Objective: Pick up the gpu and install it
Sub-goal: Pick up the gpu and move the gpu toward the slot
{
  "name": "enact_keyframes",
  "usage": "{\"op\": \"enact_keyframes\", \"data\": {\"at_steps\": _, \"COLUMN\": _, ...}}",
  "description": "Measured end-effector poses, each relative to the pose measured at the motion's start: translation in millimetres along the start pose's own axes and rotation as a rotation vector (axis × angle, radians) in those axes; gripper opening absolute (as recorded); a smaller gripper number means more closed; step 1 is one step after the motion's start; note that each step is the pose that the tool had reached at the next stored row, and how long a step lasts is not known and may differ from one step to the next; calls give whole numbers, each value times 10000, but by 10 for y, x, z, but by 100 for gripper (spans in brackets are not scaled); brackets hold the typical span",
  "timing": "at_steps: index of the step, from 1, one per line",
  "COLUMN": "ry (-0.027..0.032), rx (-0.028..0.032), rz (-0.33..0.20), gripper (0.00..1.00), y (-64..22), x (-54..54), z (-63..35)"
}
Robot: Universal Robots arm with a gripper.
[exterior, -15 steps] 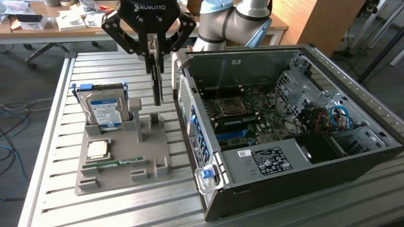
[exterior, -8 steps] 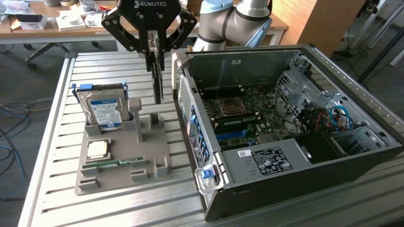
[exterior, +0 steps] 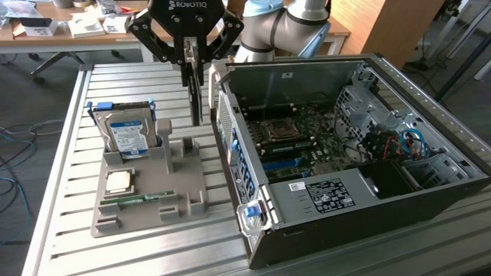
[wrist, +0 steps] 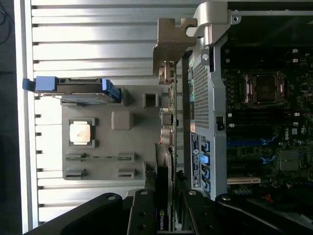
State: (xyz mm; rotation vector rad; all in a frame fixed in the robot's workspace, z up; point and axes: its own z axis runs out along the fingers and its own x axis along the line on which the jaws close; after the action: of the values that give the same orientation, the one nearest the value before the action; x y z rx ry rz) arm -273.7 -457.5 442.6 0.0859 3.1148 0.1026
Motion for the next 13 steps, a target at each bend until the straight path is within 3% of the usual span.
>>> {"op": "enact_keyframes", "data": {"at_steps": 5, "ry": 1, "rx": 0, "rz": 0, "gripper": 26, "y": 5, "x": -93, "z": 2}}
{"op": "enact_keyframes", "data": {"at_steps": 13, "ry": 0, "rx": 0, "rz": -1, "gripper": 26, "y": 18, "x": -342, "z": 9}}
